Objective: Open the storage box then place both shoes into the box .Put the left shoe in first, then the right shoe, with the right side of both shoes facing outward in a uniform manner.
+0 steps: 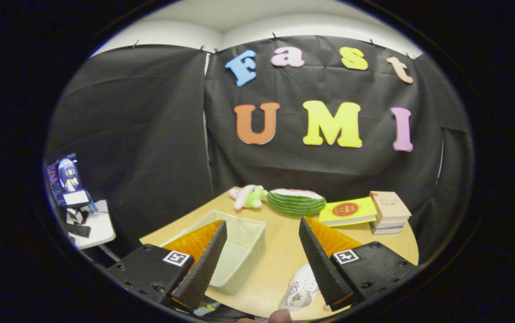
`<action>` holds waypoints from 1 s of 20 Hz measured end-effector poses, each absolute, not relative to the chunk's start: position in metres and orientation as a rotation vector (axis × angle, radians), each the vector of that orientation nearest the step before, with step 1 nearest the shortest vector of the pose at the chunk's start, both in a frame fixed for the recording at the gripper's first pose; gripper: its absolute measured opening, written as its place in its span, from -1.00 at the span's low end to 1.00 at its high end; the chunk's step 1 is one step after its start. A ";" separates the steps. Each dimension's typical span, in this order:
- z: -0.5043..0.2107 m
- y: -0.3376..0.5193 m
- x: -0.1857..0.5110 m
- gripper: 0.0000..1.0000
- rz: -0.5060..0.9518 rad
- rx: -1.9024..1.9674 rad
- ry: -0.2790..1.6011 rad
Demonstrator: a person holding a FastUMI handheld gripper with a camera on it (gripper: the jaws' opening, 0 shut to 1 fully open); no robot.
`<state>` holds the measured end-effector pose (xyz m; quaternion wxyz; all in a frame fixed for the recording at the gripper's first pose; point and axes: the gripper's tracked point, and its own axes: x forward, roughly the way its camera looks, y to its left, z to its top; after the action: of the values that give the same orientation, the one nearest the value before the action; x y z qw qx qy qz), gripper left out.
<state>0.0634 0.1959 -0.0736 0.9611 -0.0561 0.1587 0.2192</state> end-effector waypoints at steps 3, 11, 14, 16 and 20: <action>-0.123 0.150 0.069 1.00 0.383 -0.192 0.445; -0.247 0.095 0.076 1.00 0.358 -0.102 0.864; -0.286 0.087 0.075 1.00 0.365 -0.031 1.025; -0.304 0.077 0.081 1.00 0.335 -0.020 1.068; -0.335 0.068 0.087 0.99 0.298 -0.035 1.131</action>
<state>0.0871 0.0680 -0.3346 0.8337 -0.0167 0.5337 0.1408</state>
